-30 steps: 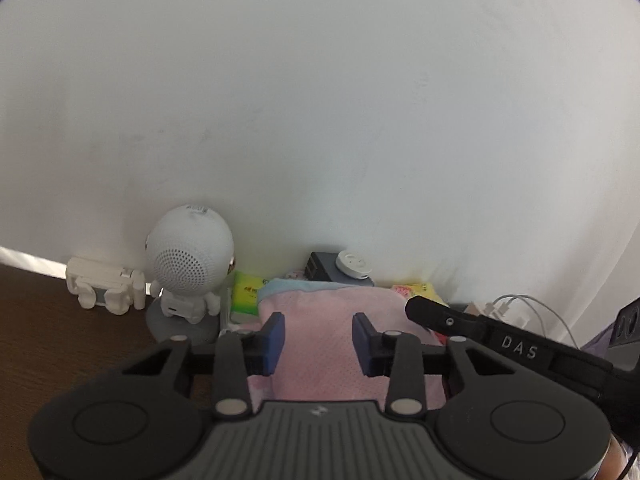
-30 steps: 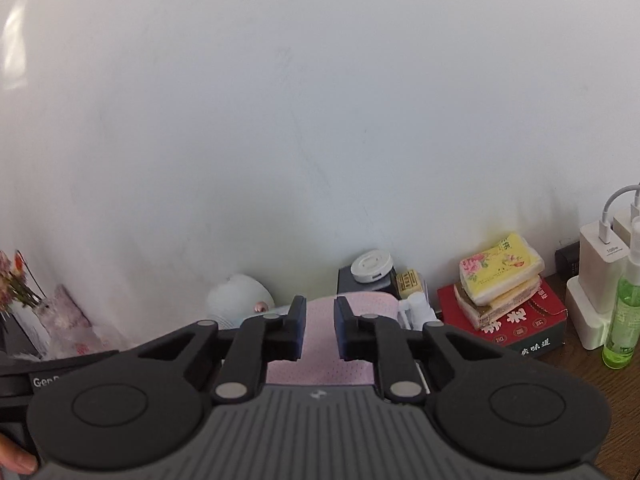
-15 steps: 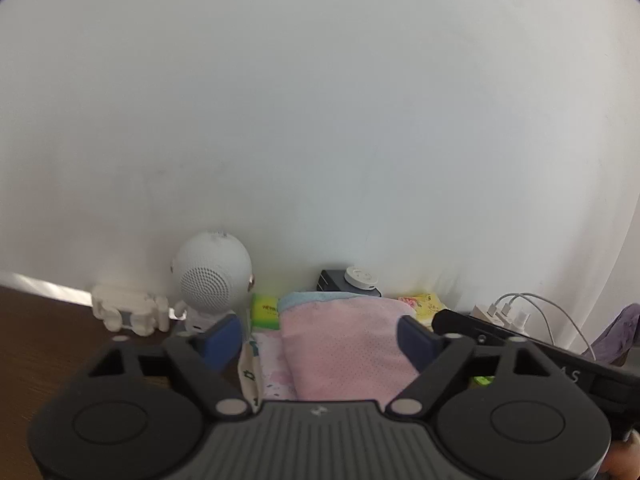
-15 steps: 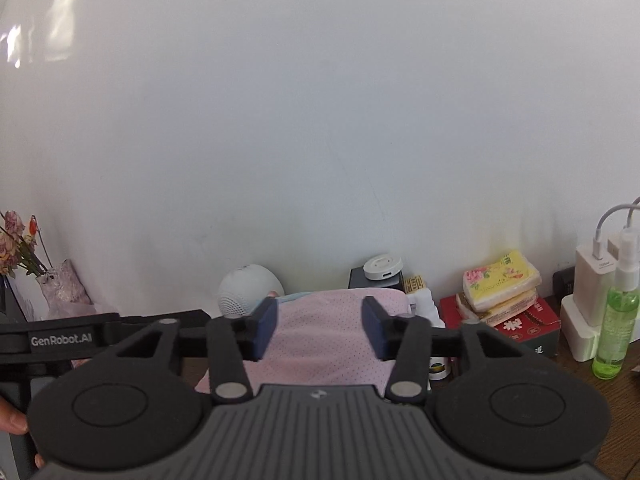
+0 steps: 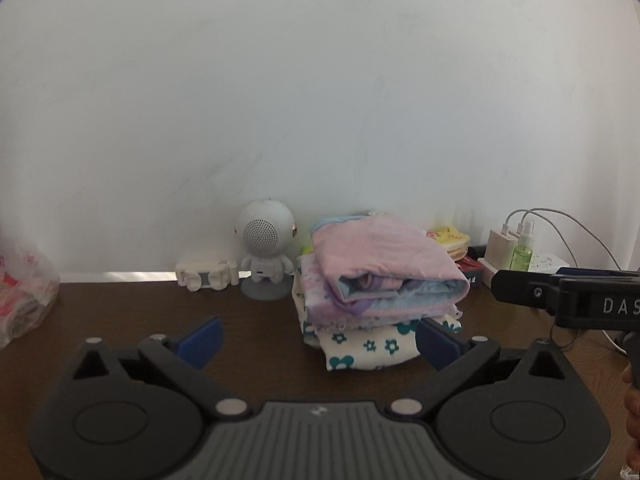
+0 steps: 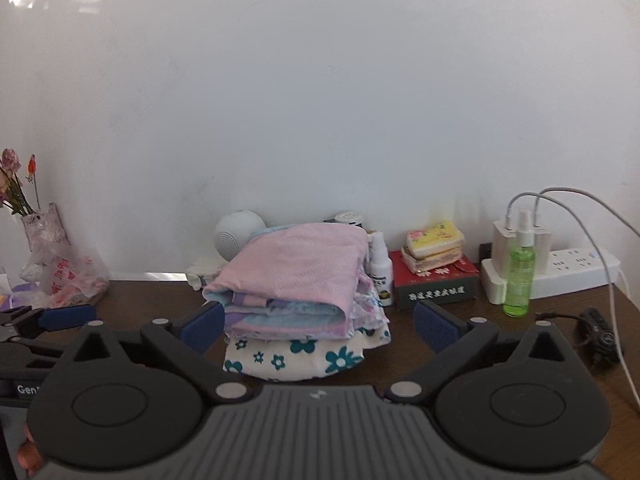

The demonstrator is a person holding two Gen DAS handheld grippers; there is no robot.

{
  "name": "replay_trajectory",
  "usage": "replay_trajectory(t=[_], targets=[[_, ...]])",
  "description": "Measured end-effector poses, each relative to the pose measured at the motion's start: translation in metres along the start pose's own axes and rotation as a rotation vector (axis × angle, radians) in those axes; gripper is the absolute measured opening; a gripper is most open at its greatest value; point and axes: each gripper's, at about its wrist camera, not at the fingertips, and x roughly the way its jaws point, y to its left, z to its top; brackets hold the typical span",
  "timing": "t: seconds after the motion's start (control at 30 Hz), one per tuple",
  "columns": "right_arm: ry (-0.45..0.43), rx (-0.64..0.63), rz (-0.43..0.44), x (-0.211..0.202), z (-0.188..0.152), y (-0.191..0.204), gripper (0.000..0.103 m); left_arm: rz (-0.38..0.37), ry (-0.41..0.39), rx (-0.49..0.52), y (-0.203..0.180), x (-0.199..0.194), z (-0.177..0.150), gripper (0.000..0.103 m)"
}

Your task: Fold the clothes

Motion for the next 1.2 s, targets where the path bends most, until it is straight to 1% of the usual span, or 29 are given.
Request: replay_trajectory(t=[0.1,0.17,0.3,0.4,0.6,0.67,0.8,1.03,1.2], targets=[[0.016,-0.01,0.027,-0.025,-0.007,0.004,0.103,-0.023,0.019,-0.028,-0.001,-0.026,-0.01,0.103],[0.02,-0.032,0.031,-0.042,-0.013,0.01,0.103,-0.028,0.02,-0.026,-0.002,-0.046,-0.018,0.103],[0.019,-0.071,0.026,-0.081,-0.025,0.025,0.103,-0.012,0.011,-0.002,-0.007,-0.086,-0.035,0.103],[0.022,-0.069,0.023,-0.109,-0.034,0.033,0.103,-0.017,0.006,-0.008,-0.009,-0.116,-0.049,0.103],[0.035,-0.091,0.005,-0.165,-0.055,0.046,0.103,0.004,0.021,-0.014,-0.012,-0.177,-0.079,0.103],[0.035,-0.088,-0.001,-0.186,-0.064,0.048,0.103,0.003,0.028,-0.023,-0.012,-0.198,-0.089,0.103],[0.034,-0.079,-0.013,-0.226,-0.084,0.052,0.103,-0.03,0.047,-0.069,-0.013,-0.238,-0.113,0.103],[0.083,-0.04,0.01,-0.285,-0.127,0.06,0.103,-0.023,0.08,-0.065,-0.029,-0.292,-0.157,0.103],[0.096,-0.024,0.006,-0.32,-0.153,0.068,0.103,0.012,0.034,-0.034,-0.039,-0.328,-0.182,0.103]])
